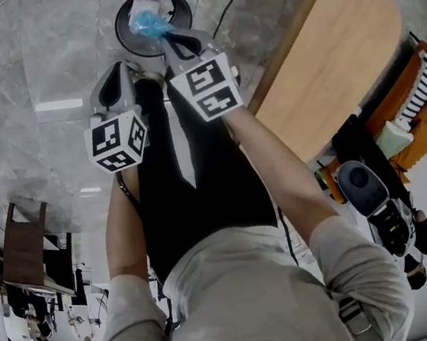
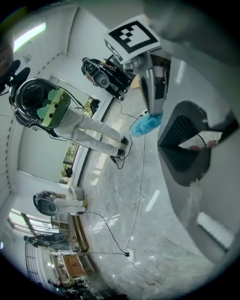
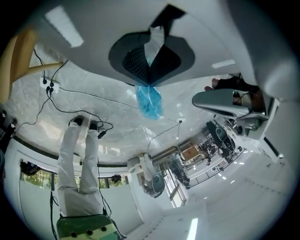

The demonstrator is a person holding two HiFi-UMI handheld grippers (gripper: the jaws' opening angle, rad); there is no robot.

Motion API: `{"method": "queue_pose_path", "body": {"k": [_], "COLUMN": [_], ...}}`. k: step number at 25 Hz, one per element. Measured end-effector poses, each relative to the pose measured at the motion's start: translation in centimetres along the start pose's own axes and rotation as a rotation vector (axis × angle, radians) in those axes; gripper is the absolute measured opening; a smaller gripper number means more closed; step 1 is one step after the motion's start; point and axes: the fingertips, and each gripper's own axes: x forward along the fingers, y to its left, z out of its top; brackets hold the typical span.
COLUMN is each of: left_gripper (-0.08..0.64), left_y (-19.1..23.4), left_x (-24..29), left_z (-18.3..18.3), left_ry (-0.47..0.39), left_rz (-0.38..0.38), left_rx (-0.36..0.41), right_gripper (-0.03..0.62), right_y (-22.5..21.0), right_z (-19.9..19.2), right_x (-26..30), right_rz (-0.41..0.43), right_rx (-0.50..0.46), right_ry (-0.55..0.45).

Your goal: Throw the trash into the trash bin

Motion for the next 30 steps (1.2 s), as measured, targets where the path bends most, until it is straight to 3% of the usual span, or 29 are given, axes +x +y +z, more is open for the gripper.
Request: {"method": "queue_pose_path", "body": {"k": [9,17,22,30], "left_gripper": [0.018,0.018,0.018,0.018], "left_y": [2.5,3.6,3.6,4.3], "left_x": [3.8,8.6,9.5,9.3], "left_z": [-1.7,-4.1,-5.6,-5.9], "left_ry": [-0.016,-0.025,-0.001,0.027], "left_rz": [-0.003,-0.046,-0.058,-0.076], "left_rx": [-0.02,-0.028,-0.028,0.011], "right_gripper": [0.011,0.011,0.011,0.011], "right_y": [-1.1,-3.4,-4.7,-4.5], "right_z": [-1.9,-6.4,-9.5,-11.2], "right_x": [4.6,9.5,11.7,15.1], "right_rz": [0.014,-0.002,-0.027,-0.03], "right_rx": [-0.047,-0.047,-0.01,0.03], "right_ry": [0.035,0.094,0.149,0.204]}}
